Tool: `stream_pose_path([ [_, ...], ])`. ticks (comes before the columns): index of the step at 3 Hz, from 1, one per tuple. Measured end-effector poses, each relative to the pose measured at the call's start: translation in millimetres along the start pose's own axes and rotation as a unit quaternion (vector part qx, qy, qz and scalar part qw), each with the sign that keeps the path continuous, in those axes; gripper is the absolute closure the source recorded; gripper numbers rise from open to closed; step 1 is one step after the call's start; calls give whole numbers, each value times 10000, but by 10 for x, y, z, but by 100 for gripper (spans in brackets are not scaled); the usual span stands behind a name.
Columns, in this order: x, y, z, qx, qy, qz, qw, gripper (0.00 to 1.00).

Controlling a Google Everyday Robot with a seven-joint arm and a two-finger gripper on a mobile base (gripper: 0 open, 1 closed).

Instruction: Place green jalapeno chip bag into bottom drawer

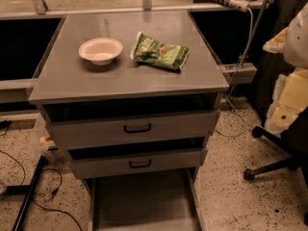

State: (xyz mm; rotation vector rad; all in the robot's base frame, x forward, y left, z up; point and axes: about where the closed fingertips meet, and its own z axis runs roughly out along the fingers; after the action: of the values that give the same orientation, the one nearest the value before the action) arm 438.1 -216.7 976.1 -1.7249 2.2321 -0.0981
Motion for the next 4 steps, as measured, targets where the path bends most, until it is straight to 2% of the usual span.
stream_pose_path([
  [1,-69,-33,0,50,-65,-43,10000,0],
  [2,-342,-125,101,147,-261,-353,9989,0],
  [3,-767,-252,227,320,-544,-818,9946,0],
  [4,-1148,-424,271,504,-917,-1123,9882,0],
])
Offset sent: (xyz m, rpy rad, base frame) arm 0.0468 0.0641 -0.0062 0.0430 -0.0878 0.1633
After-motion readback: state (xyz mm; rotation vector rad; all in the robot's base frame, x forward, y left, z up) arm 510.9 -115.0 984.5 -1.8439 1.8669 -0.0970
